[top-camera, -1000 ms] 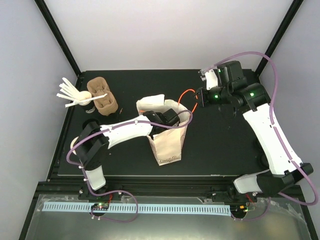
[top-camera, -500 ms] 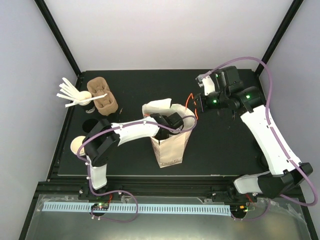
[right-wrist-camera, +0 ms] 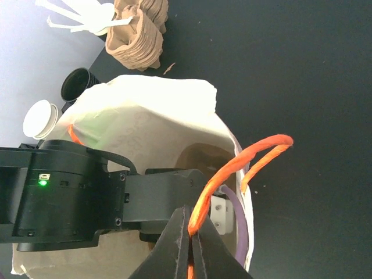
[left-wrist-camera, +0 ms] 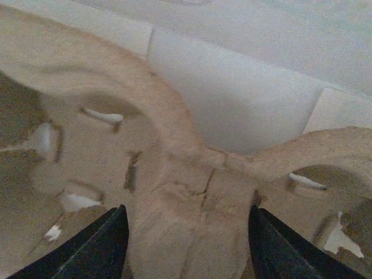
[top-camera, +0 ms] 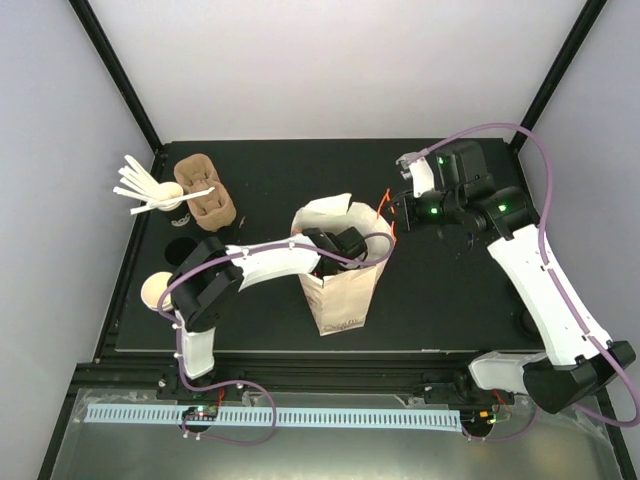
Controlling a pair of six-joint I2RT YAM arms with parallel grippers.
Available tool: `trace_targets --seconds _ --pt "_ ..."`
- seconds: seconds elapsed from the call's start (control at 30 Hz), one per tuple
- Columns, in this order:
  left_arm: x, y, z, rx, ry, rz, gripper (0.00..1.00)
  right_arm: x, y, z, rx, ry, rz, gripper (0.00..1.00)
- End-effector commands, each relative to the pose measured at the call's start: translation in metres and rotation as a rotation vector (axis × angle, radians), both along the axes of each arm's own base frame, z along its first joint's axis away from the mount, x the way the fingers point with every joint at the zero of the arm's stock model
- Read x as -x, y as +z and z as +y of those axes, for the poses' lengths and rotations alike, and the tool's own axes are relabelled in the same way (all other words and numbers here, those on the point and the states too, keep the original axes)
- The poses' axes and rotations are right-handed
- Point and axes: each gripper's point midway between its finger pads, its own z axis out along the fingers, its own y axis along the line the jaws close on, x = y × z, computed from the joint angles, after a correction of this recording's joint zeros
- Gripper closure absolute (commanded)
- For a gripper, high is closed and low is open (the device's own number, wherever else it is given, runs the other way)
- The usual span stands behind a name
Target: Pack the takeout coffee
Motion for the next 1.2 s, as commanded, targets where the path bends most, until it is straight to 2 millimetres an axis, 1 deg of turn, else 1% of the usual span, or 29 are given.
trace_targets --seconds 0.0,0.03,0.07,0.17,0.2,0.3,0.37,0.43,0.53,0.6,0.67,0.77,0.83,0.9,1.0,1.1,1.17 --pt "0.001 0.031 -0.004 0.038 0.0 -0.025 0.38 -0.001 0.009 -0.004 -0.009 -0.02 -0.039 0.98" --pt "0.0 0.038 -0.004 0.041 0.005 -0.038 0.36 0.0 0.009 -0.004 -0.008 -0.021 -0.039 0.98" --pt "-0.003 0.046 -0.006 0.053 0.006 -0.055 0.31 0.0 0.008 -0.004 -0.009 -0.022 -0.039 0.98" --pt "-0.007 0.081 -0.016 0.153 0.01 -0.111 0.04 0.002 0.007 -0.005 -0.008 -0.022 -0.036 0.98" --pt "-0.009 0.095 -0.02 0.19 0.013 -0.131 0.01 0.002 0.005 -0.005 -0.006 -0.02 -0.035 0.97" --pt "-0.015 0.143 -0.029 0.302 0.026 -0.2 0.01 0.003 0.002 -0.005 -0.004 -0.018 -0.026 0.97" --pt "-0.02 0.17 -0.031 0.356 0.052 -0.249 0.01 0.005 -0.001 -0.004 -0.005 -0.011 -0.017 0.96" --pt "-0.022 0.193 -0.03 0.398 0.077 -0.285 0.01 0.007 -0.003 -0.005 -0.006 -0.007 -0.013 0.96" --pt "-0.023 0.218 -0.028 0.448 0.112 -0.315 0.01 0.009 -0.006 -0.005 -0.008 -0.006 -0.009 0.95" --pt "-0.022 0.24 -0.024 0.495 0.141 -0.344 0.01 0.01 -0.005 -0.005 -0.011 -0.005 -0.012 0.95" --pt "-0.02 0.266 -0.016 0.548 0.189 -0.377 0.01 0.01 -0.001 -0.006 -0.015 -0.011 -0.024 0.94" --pt "-0.012 0.305 0.002 0.645 0.253 -0.43 0.01 0.012 0.006 -0.007 -0.033 -0.017 -0.048 0.92" --pt "-0.007 0.327 0.02 0.711 0.319 -0.475 0.01 0.013 0.008 -0.007 -0.045 -0.017 -0.055 0.9" --pt "0.003 0.346 0.043 0.781 0.395 -0.5 0.01 0.014 0.009 -0.006 -0.055 -0.013 -0.06 0.9" --pt "0.02 0.364 0.074 0.871 0.487 -0.508 0.01 0.015 0.008 -0.005 -0.061 -0.004 -0.058 0.89" --pt "0.037 0.379 0.094 0.979 0.54 -0.497 0.01 0.016 0.01 -0.003 -0.065 0.003 -0.059 0.89" --pt "0.045 0.383 0.106 1.033 0.586 -0.484 0.01 0.016 0.012 -0.004 -0.068 0.003 -0.065 0.89"
